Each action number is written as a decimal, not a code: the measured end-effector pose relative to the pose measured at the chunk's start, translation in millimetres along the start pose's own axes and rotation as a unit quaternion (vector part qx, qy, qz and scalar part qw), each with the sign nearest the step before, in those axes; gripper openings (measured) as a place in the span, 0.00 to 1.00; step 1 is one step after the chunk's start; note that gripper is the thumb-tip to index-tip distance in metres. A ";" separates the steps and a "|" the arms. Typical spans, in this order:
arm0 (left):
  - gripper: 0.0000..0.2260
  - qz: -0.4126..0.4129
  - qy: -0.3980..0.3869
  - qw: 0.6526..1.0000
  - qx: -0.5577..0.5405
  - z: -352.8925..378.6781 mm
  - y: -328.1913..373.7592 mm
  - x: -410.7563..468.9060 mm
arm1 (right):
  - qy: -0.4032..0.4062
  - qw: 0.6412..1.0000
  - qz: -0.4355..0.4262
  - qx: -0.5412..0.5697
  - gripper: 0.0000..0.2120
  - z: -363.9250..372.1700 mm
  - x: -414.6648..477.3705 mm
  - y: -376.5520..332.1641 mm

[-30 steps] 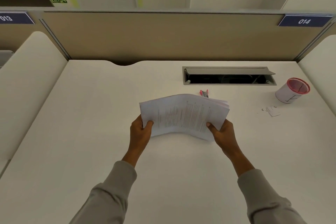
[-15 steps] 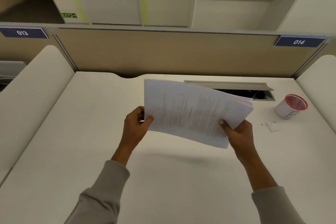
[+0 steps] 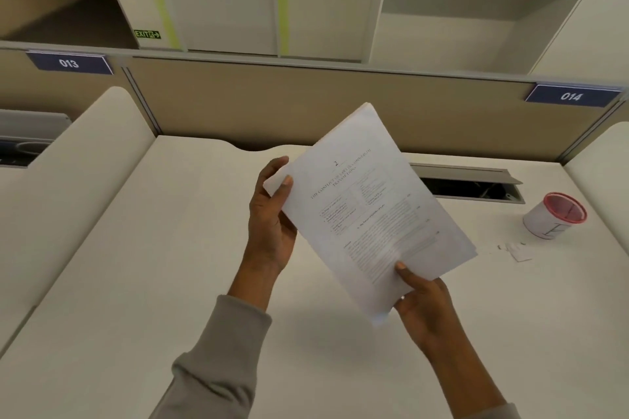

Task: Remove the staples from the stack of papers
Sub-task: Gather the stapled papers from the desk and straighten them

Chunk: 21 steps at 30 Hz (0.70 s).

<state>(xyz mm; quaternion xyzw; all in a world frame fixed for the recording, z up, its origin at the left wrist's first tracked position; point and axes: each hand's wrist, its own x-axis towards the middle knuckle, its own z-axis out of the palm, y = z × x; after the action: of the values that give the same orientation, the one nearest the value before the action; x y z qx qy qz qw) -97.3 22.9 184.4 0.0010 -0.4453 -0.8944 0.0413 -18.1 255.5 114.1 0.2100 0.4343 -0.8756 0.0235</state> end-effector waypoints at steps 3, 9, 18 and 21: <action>0.13 0.020 -0.011 1.000 0.003 12.3 4.3 -0.7 | 0.001 0.999 0.040 0.032 0.22 6.8 -4.5 15.1; 0.10 0.017 -0.035 0.999 0.013 24.2 11.3 -6.2 | -0.003 0.990 0.106 0.088 0.22 13.8 -9.2 35.0; 0.08 0.006 -0.064 0.994 0.086 24.5 27.9 -15.6 | 0.177 0.974 0.034 -0.136 0.42 5.7 5.0 28.5; 0.08 -0.001 -0.088 0.989 0.119 22.1 33.7 -16.3 | 0.077 0.962 -0.117 -0.236 0.45 18.6 13.1 -7.8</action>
<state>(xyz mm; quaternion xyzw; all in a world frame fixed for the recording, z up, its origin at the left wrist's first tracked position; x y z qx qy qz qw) -79.4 21.4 223.9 -0.0722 -0.5506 -0.8316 0.0005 -38.2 247.9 124.8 0.2135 0.6507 -0.7259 -0.0638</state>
